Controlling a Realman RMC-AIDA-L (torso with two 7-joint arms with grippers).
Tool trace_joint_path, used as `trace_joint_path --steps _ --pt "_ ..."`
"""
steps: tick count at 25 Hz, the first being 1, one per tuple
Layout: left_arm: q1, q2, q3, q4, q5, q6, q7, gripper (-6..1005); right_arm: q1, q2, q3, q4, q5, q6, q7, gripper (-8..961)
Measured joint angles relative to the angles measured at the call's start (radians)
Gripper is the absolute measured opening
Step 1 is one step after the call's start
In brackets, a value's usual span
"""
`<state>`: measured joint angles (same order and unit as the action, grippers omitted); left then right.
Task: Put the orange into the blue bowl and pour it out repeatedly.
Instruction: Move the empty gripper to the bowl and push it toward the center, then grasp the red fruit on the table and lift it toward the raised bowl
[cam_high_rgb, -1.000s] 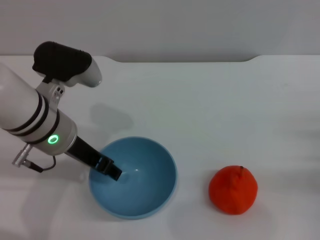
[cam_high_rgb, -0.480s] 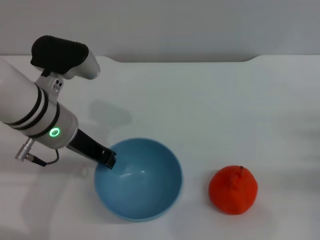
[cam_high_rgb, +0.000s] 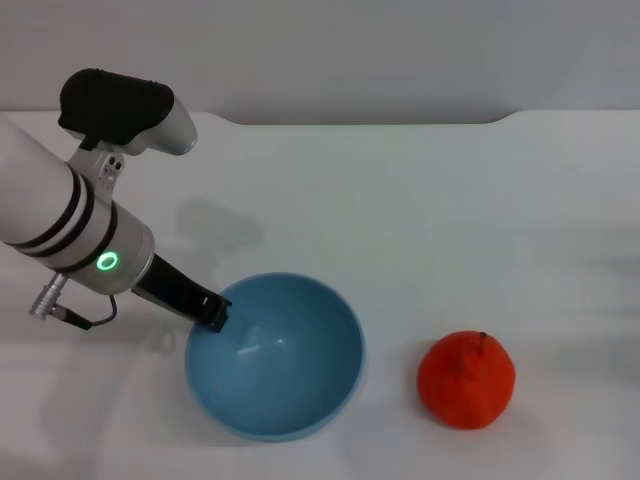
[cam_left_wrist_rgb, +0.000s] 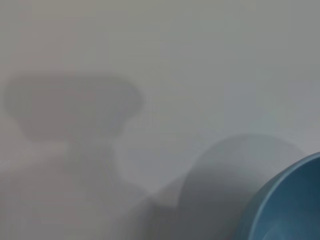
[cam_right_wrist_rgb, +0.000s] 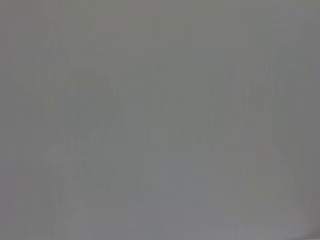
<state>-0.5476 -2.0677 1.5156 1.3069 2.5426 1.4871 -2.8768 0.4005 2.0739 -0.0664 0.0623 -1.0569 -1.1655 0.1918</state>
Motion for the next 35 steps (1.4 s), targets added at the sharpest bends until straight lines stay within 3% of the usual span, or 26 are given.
trace_joint_path --steps 4,8,14,19,22,24,29,35 --pt "0.0 -0.001 -0.021 0.005 -0.015 -0.004 -0.001 -2 0.016 -0.006 -0.03 -0.01 -0.052 0.02 0.191 425" --pt "-0.001 -0.001 -0.044 0.008 -0.031 -0.017 -0.001 -2 0.049 -0.013 -0.129 -0.117 -0.27 0.051 0.638 423" --pt "-0.001 0.001 -0.047 0.021 -0.035 -0.038 -0.001 -2 0.119 -0.012 -0.356 -0.467 -0.745 0.022 1.415 419" --pt "-0.007 0.003 -0.06 0.034 -0.029 -0.05 -0.001 -2 0.149 -0.012 -0.513 -0.877 -1.091 -0.219 1.942 416" --pt "-0.01 0.005 -0.06 0.036 -0.026 -0.058 -0.001 -2 0.183 -0.014 -0.538 -1.082 -1.243 -0.411 2.094 414" --pt "-0.01 0.006 -0.06 0.037 -0.025 -0.062 -0.001 -2 0.213 -0.02 -0.543 -1.144 -1.326 -0.503 2.153 412" --pt "-0.01 0.006 -0.05 0.048 -0.024 -0.062 -0.001 -1 0.286 -0.034 -0.561 -1.173 -1.414 -0.693 2.19 409" --pt "-0.005 0.006 -0.049 0.068 -0.024 -0.057 -0.001 -1 0.298 -0.026 -0.68 -1.182 -1.422 -0.739 2.239 405"
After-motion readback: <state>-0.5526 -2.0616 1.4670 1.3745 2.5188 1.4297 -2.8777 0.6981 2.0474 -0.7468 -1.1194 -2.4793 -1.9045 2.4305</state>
